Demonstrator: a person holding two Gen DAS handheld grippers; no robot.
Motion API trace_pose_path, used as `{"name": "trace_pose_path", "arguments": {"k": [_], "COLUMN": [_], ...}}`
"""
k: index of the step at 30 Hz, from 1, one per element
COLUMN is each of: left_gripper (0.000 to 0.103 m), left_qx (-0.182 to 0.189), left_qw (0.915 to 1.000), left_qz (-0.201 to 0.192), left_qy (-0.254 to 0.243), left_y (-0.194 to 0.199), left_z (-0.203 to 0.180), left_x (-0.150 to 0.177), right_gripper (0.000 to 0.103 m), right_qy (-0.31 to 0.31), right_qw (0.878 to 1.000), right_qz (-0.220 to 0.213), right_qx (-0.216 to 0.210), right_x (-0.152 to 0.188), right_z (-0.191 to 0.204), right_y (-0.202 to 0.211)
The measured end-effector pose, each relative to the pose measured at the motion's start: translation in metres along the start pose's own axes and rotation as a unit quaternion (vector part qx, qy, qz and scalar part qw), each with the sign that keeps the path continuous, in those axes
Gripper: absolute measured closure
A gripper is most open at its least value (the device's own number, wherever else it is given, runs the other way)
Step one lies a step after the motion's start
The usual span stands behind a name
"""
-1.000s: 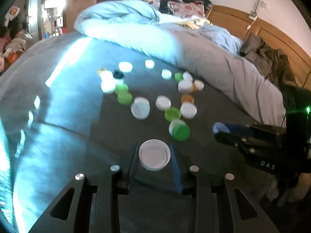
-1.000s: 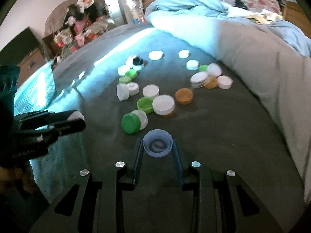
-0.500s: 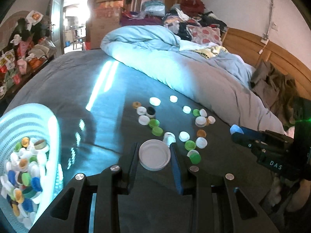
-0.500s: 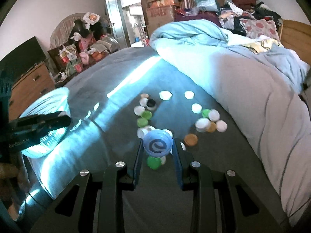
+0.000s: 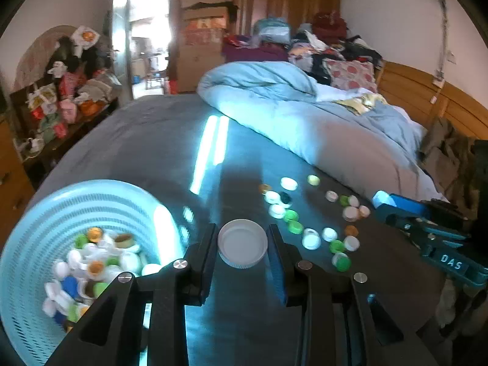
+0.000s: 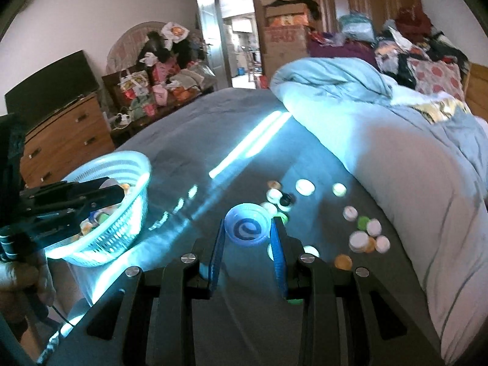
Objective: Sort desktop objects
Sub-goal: 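Carry both caps over the blue basket and open both tools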
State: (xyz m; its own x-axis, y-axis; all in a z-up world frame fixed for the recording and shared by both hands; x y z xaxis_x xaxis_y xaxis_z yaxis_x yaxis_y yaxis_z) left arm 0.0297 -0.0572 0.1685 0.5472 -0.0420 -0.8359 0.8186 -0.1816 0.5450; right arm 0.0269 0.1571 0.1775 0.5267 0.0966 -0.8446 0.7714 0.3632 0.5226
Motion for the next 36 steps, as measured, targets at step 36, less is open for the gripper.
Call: {"name": "trace_pose_path", "arguments": {"k": [36], "left_gripper": [0.069], "left_qx": [-0.119], "left_qw": [0.9862], "left_qz": [0.079], "left_qy": [0.084], "left_y": [0.032], "left_z": [0.198], "left_x": [0.034], "right_gripper": [0.077], "right_qy": [0.107], "right_qw": [0.977], "right_qz": [0.075], "right_qx": [-0.168], "right_x": [-0.052], "right_z": [0.211], "right_y": [-0.087]}}
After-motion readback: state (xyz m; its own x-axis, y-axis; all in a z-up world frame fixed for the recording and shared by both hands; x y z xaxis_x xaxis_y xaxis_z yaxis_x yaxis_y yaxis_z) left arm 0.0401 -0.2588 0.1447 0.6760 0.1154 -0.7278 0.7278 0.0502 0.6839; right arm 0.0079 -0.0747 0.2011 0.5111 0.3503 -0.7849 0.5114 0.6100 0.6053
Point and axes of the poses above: each gripper's, at about its wrist camera, not at the fingertips, and y roughly against the way its jaws point, z to its left, x to its underside, the point moved 5 cm from there along -y, roughly the way its jaws point, and after that the axes turned 6 degrees about -z, right-handed, at the moved point
